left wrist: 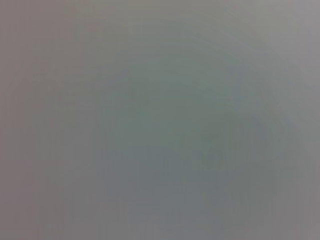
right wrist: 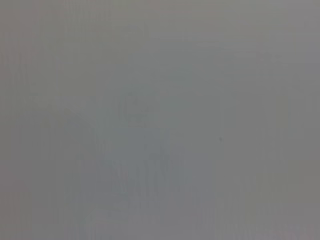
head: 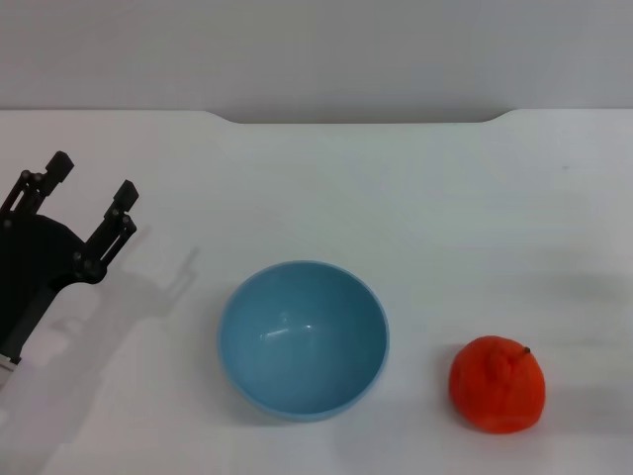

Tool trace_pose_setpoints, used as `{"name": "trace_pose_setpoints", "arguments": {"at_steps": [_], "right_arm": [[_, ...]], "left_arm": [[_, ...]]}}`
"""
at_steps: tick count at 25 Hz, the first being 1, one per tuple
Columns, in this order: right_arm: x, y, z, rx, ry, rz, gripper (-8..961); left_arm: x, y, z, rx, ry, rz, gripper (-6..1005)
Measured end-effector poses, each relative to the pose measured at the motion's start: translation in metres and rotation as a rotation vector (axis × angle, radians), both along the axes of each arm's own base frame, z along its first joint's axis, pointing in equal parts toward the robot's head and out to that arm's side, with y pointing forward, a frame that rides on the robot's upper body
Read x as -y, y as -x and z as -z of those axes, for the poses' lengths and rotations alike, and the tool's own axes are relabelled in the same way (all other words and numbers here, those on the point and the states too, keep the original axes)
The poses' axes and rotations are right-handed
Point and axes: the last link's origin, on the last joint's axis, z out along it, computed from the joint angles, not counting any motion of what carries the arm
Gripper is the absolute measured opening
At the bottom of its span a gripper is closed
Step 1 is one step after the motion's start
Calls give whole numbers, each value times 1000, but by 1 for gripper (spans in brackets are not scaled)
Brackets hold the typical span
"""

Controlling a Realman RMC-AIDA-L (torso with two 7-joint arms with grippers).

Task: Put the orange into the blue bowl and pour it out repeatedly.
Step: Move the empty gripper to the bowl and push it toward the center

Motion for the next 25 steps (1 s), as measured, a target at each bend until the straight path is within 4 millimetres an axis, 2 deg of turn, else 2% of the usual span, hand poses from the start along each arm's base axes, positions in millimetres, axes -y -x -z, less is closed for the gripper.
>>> {"name": "trace_pose_setpoints", "arguments": {"at_steps": [10, 15, 16, 18, 19, 20, 21, 25], "right_arm": [[0, 0, 0, 0, -1, 0, 590], [-2, 0, 1, -2, 7, 6, 590], [-4, 0, 2, -3, 12, 8, 590], [-5, 0, 2, -3, 14, 8, 590], [-7, 2, 3, -3, 18, 3, 590], [-7, 2, 3, -3, 18, 3, 590], [-8, 3, 3, -3, 21, 0, 590], [-10, 3, 6, -5, 35, 3, 590]], "left_arm": [[0, 1, 1, 8, 10, -10, 710], [-7, 1, -1, 125, 68, -45, 710], [-23, -8, -9, 213, 100, -31, 709], [-34, -14, -11, 226, 114, -21, 709], [-34, -14, -11, 226, 114, -21, 709], [-47, -19, -12, 227, 129, -26, 709], [-49, -20, -12, 226, 134, -28, 709], [-84, -46, -12, 174, 219, -22, 710]]}}
